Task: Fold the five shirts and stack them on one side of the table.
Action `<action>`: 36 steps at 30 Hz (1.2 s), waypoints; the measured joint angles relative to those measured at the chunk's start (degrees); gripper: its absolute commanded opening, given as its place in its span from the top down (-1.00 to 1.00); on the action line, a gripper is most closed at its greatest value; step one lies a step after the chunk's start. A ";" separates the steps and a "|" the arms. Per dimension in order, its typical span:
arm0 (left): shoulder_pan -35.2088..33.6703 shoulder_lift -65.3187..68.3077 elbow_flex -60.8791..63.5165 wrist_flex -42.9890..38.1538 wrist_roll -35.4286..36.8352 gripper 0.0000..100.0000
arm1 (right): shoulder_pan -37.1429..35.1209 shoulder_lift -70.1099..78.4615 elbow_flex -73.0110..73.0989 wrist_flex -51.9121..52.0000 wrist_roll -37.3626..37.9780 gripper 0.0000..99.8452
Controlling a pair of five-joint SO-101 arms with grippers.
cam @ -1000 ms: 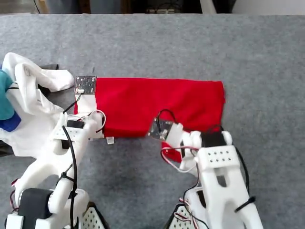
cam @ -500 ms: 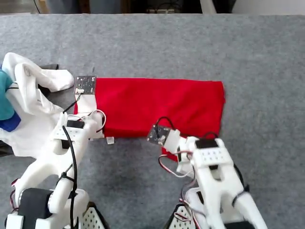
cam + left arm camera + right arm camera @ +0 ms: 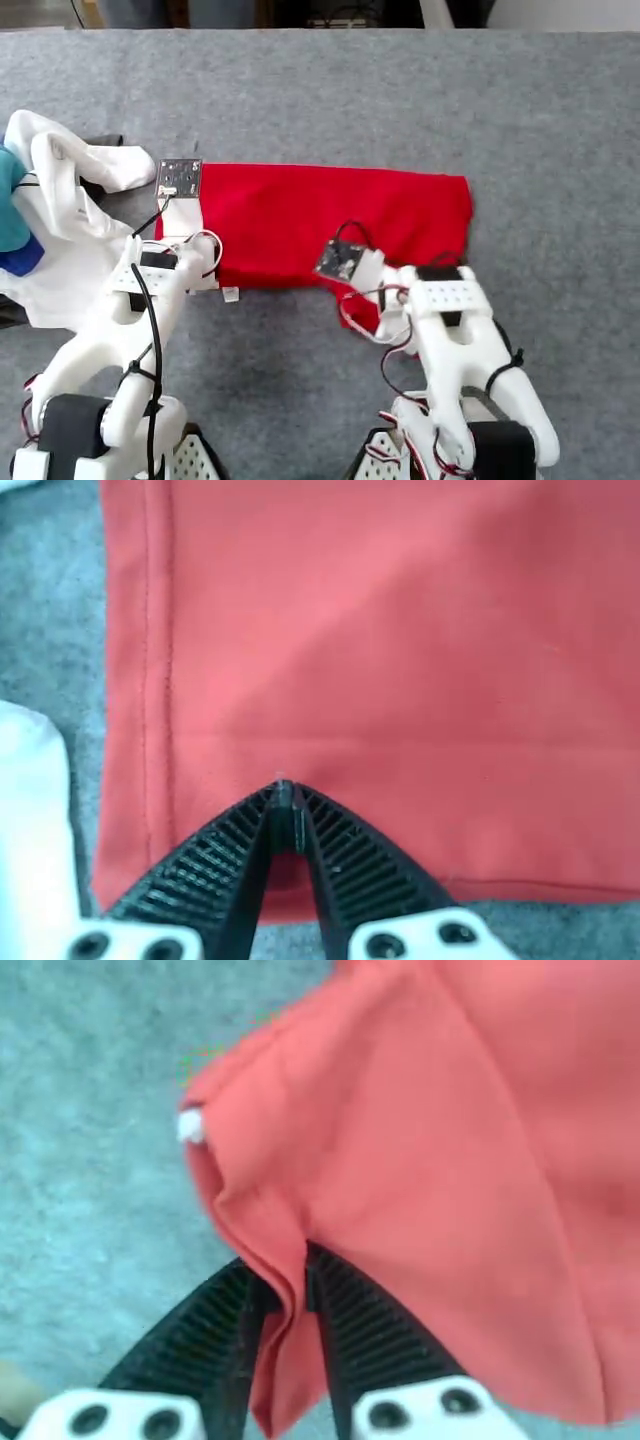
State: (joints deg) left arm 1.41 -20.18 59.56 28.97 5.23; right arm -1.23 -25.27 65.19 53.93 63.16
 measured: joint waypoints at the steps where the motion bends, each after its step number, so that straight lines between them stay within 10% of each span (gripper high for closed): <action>1: 0.00 0.00 0.00 0.00 0.00 0.94 | 0.79 0.09 -1.23 0.97 0.00 0.97; 29: 0.00 0.00 0.00 0.00 0.00 0.94 | 0.97 35.08 -55.12 18.46 2.73 0.72; 36: 0.00 0.00 0.00 0.00 0.00 0.94 | 0.35 35.08 -60.75 17.05 -8.35 0.73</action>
State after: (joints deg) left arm 1.41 -20.18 59.56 28.97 5.23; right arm -0.88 9.80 4.44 70.99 54.81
